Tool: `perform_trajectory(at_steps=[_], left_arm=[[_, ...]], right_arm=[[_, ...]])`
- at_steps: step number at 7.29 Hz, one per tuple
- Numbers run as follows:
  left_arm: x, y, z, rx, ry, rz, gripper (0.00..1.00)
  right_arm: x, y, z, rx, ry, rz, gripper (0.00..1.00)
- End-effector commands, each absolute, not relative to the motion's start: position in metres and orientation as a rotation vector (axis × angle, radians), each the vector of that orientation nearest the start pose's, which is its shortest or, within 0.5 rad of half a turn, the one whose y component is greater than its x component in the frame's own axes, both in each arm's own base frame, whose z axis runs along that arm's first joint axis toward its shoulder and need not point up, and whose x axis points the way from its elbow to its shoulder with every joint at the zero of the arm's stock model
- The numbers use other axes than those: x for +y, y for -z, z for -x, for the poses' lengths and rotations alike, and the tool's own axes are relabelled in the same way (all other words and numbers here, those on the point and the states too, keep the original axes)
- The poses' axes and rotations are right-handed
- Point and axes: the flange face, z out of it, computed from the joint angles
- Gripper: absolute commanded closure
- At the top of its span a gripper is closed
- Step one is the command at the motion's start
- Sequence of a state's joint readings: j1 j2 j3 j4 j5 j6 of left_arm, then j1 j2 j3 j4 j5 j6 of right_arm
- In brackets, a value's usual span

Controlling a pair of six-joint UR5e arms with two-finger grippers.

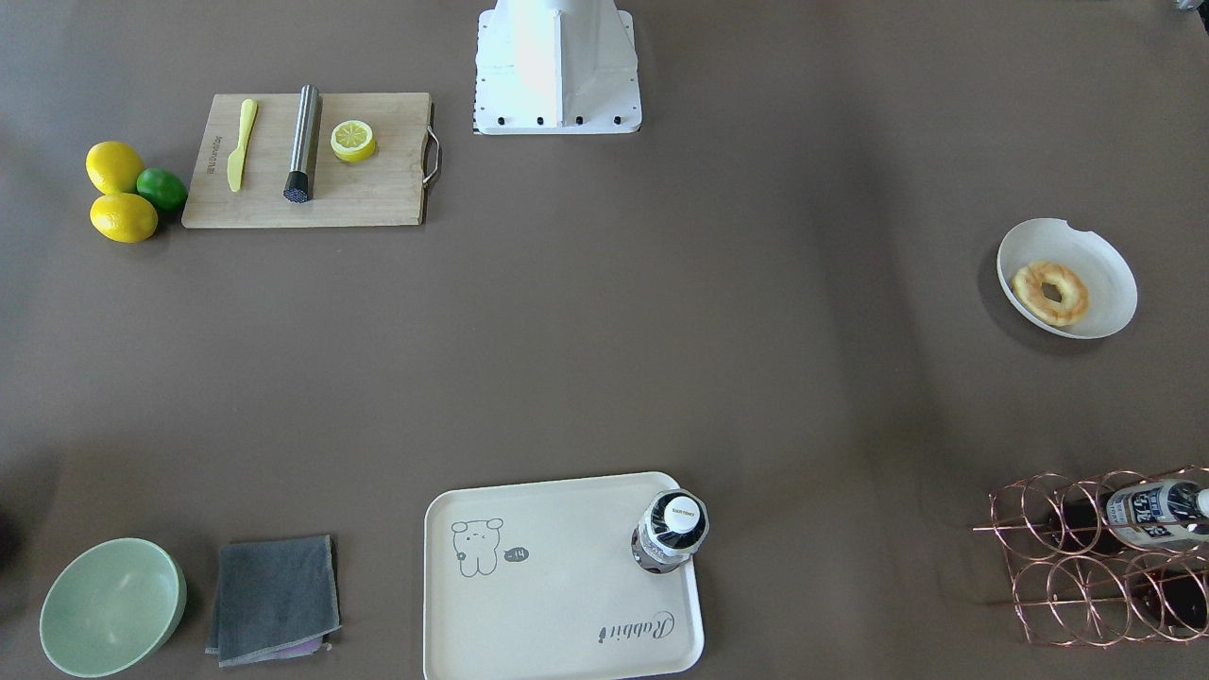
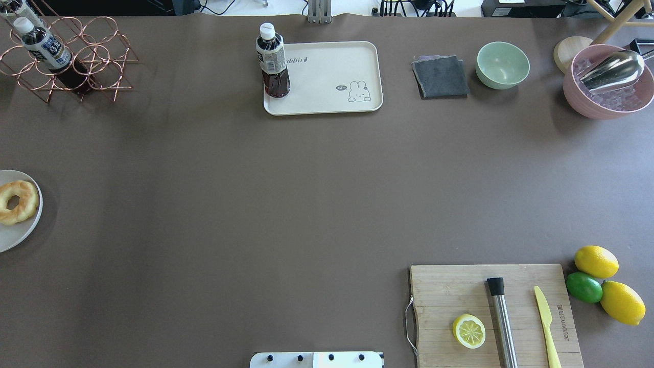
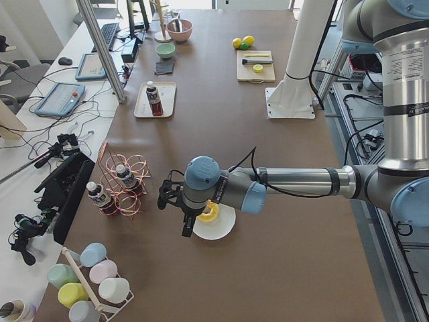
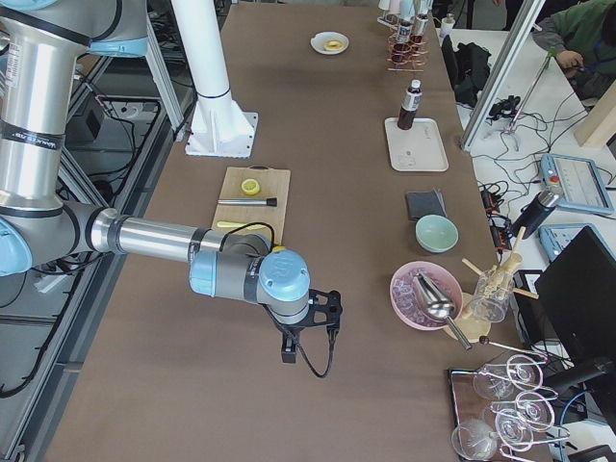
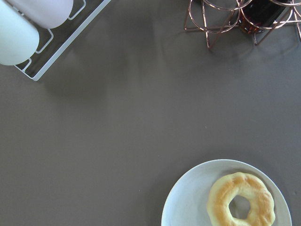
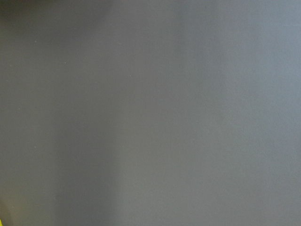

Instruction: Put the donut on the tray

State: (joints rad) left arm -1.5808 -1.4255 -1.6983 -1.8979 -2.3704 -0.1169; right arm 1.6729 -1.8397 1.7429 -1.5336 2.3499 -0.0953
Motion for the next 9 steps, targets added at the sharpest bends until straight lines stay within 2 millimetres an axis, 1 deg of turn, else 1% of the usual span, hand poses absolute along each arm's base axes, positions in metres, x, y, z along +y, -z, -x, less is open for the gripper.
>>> perform_trajectory(at_steps=[1, 2, 3, 4, 5, 6, 7, 8, 9], left_arm=[[-0.448, -0.628, 0.063, 0.814, -0.018, -0.250, 0.02], [-0.446, -0.641, 0.052, 0.825, -0.075, -0.261, 0.01], [-0.448, -0.668, 0.044, 0.844, -0.080, -0.234, 0.01], [-0.454, -0.688, 0.034, 0.850, -0.082, -0.227, 0.02], [-0.461, -0.710, 0.027, 0.857, -0.078, -0.227, 0.03], [-0.459, -0.724, 0.016, 0.880, -0.075, -0.219, 0.03], [-0.454, -0.729, 0.001, 0.933, -0.082, -0.197, 0.03], [-0.449, -0.741, -0.018, 0.952, -0.107, -0.181, 0.04], [-0.447, -0.741, -0.036, 0.968, -0.096, -0.173, 0.05]], right_arm=[[-0.388, -0.659, -0.081, -0.777, 0.076, -0.119, 0.00], [-0.403, -0.647, -0.062, -0.761, 0.143, -0.173, 0.00], [-0.410, -0.640, -0.057, -0.759, 0.168, -0.195, 0.00], [-0.411, -0.636, -0.055, -0.779, 0.169, -0.207, 0.00], [-0.415, -0.625, -0.041, -0.820, 0.090, -0.166, 0.02], [-0.421, -0.597, -0.013, -0.831, 0.045, -0.178, 0.02], [-0.420, -0.595, -0.002, -0.842, 0.056, -0.195, 0.02], [-0.422, -0.593, 0.006, -0.846, 0.061, -0.187, 0.02], [-0.425, -0.586, 0.026, -0.858, 0.049, -0.159, 0.02]])
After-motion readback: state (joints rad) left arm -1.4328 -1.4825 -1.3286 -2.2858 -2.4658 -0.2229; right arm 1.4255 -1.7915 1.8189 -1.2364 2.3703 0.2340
